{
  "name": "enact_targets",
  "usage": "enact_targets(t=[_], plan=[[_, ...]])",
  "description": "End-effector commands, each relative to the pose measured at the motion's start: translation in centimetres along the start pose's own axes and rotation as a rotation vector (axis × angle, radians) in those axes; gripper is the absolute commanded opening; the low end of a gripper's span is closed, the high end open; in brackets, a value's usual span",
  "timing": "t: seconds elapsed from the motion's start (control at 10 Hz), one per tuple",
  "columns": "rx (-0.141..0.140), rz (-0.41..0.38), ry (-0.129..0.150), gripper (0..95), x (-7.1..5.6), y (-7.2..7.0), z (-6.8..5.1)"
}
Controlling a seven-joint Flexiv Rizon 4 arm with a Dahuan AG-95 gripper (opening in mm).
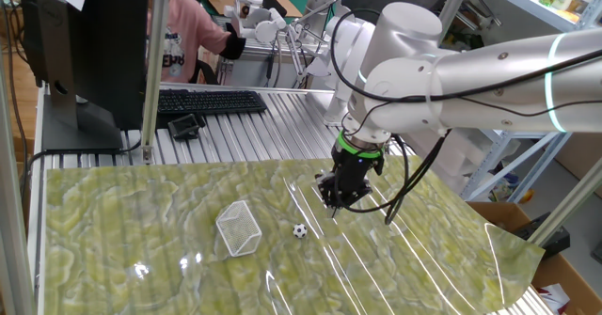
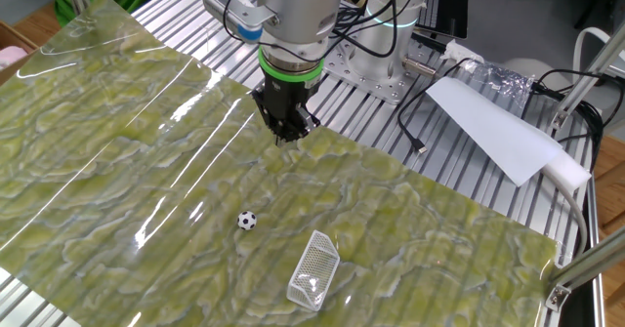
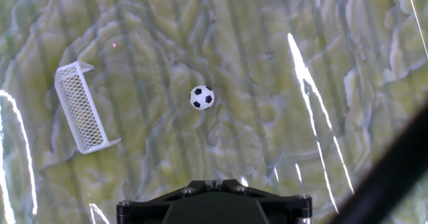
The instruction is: Push the soccer ball into the goal
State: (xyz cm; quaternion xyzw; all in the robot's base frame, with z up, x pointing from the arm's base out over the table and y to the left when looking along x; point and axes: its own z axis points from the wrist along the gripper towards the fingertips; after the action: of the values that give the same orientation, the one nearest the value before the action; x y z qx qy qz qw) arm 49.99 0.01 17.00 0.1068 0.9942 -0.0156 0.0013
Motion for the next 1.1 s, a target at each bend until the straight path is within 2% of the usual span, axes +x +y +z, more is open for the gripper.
enact_targets(t=[0.1,0.3,0.6,0.8,0.9,1.0,1.1], plan=[[-0.001,0.029,0.0,0.0,0.01,0.02,-0.02],[-0.012,0.052,0.005,0.0,0.01,0.03,-0.02],[-0.014,0.04,0.004,0.0,0.01,0.03,-0.02],[-0.001,0.015,0.0,0.0,0.0,0.05,0.01],[0.02,0.003,-0.007,0.0,-0.02,0.1,0.13],[0.076,-0.032,-0.017,0.0,-0.03,0.19,0.32],[0.044,-0.02,-0.005,0.0,-0.03,0.18,0.31]])
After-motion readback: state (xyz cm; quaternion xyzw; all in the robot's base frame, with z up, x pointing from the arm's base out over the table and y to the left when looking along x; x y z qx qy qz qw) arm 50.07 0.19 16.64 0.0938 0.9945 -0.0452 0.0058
